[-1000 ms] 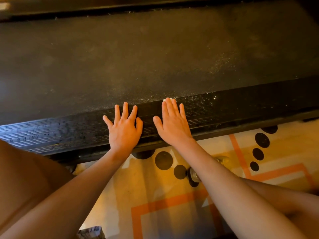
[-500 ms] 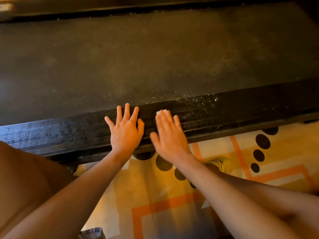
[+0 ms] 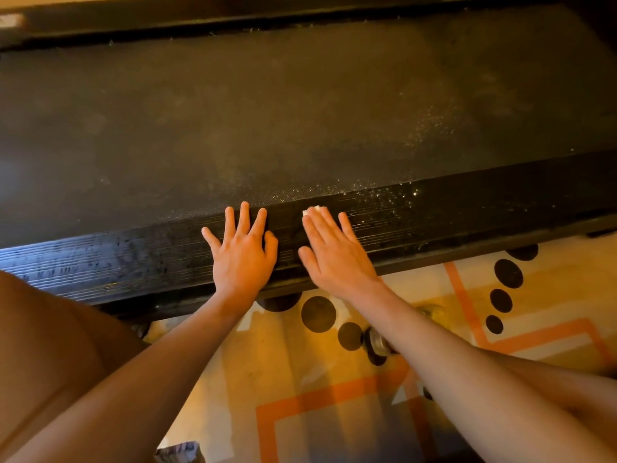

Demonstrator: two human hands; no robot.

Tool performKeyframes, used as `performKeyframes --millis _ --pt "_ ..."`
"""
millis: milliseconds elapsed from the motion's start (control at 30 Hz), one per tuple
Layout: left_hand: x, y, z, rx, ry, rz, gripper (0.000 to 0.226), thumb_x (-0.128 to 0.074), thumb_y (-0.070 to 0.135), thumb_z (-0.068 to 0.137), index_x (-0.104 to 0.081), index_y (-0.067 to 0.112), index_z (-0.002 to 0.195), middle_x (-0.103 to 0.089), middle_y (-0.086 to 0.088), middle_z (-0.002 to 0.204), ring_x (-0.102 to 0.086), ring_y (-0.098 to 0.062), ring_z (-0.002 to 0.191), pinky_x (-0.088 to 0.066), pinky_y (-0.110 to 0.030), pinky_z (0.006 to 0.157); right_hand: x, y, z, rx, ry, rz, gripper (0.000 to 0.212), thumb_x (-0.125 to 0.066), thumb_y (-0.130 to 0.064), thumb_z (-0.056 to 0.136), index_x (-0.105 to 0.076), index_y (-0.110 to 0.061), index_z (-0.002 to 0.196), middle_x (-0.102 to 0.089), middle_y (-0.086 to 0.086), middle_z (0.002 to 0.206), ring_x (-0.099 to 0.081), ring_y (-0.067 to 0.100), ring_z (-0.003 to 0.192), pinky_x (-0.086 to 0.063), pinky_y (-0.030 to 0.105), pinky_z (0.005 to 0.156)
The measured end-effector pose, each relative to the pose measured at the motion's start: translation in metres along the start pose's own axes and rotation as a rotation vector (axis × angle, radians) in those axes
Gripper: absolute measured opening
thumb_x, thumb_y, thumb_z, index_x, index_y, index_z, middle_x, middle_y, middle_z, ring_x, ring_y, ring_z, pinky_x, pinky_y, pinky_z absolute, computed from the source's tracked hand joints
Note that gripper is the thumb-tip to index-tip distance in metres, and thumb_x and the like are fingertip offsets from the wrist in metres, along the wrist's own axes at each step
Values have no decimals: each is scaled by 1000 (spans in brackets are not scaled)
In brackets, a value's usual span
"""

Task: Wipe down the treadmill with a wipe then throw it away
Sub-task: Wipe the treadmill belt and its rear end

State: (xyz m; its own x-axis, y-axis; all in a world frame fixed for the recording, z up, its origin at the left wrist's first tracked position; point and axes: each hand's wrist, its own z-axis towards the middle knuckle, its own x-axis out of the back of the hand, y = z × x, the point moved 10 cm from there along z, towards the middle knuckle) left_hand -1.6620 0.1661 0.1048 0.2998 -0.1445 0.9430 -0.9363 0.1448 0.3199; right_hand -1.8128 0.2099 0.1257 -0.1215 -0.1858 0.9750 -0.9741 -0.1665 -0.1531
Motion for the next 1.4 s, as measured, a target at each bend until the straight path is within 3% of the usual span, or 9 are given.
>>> performKeyframes --millis 167,300,367,533,733,900,1067,1267,1400 --pt "0 2 1 -7 0 3 55 -26 46 109 -26 28 161 -15 -6 171 -4 -32 158 -1 -71 119 17 59 24 -264 45 -30 68 -14 -51 109 -10 -12 164 -7 8 172 0 23 159 4 46 127" --pt "1 1 0 -2 -4 5 56 -26 46 109 -26 28 161 -14 -6 171 -4 -31 158 -1 -71 119 4 -1 12 -45 8 14 69 -18 -50 108 -10 -9 164 -5 9 172 3 23 159 -3 47 129" --pt "2 1 0 -2 -3 4 56 -26 45 109 -26 27 161 -15 -7 171 -5 -32 158 -2 -71 119 3 4 8 25 -10 -15 68 -18 -49 109 -9 -11 164 -4 7 172 4 21 159 -3 48 129" --pt "3 3 1 -7 -2 5 55 -27 45 109 -27 27 161 -16 -7 170 -5 -32 158 -2 -71 119 20 67 21 -254 43 -38 69 -11 -51 108 -9 -10 164 -6 9 172 1 23 159 0 47 128" --pt "2 2 0 -6 -5 0 56 -27 46 109 -27 27 161 -15 -7 171 -5 -32 158 -2 -71 119 -3 -5 -7 0 2 16 67 -21 -47 109 -9 -12 164 -3 6 173 5 20 159 0 45 129" --pt "3 2 0 -4 -4 -2 55 -27 46 109 -26 28 161 -15 -6 171 -5 -31 158 -2 -71 120 9 43 -1 -217 59 -69 72 -10 -52 106 -9 -10 164 -6 10 172 1 24 159 -4 47 129" --pt "4 2 -1 3 -4 -12 56 -26 47 109 -25 28 162 -14 -5 171 -3 -30 158 -1 -70 120 -11 -16 -25 -25 32 5 68 -21 -49 108 -11 -12 164 -5 7 172 4 21 159 -5 46 129" --pt "3 3 0 2 -15 -12 56 -26 46 109 -24 29 162 -13 -5 171 -2 -30 158 0 -70 120 7 49 -14 -246 73 -30 72 -7 -53 105 -7 -12 164 -3 7 172 4 21 159 1 43 129" --pt "4 2 -1 -1 -6 -6 56 -26 46 108 -24 28 162 -13 -6 171 -2 -30 158 -2 -71 120 -14 -8 -27 -96 41 37 70 -19 -51 107 -8 -12 164 0 6 172 9 20 158 -1 44 129"
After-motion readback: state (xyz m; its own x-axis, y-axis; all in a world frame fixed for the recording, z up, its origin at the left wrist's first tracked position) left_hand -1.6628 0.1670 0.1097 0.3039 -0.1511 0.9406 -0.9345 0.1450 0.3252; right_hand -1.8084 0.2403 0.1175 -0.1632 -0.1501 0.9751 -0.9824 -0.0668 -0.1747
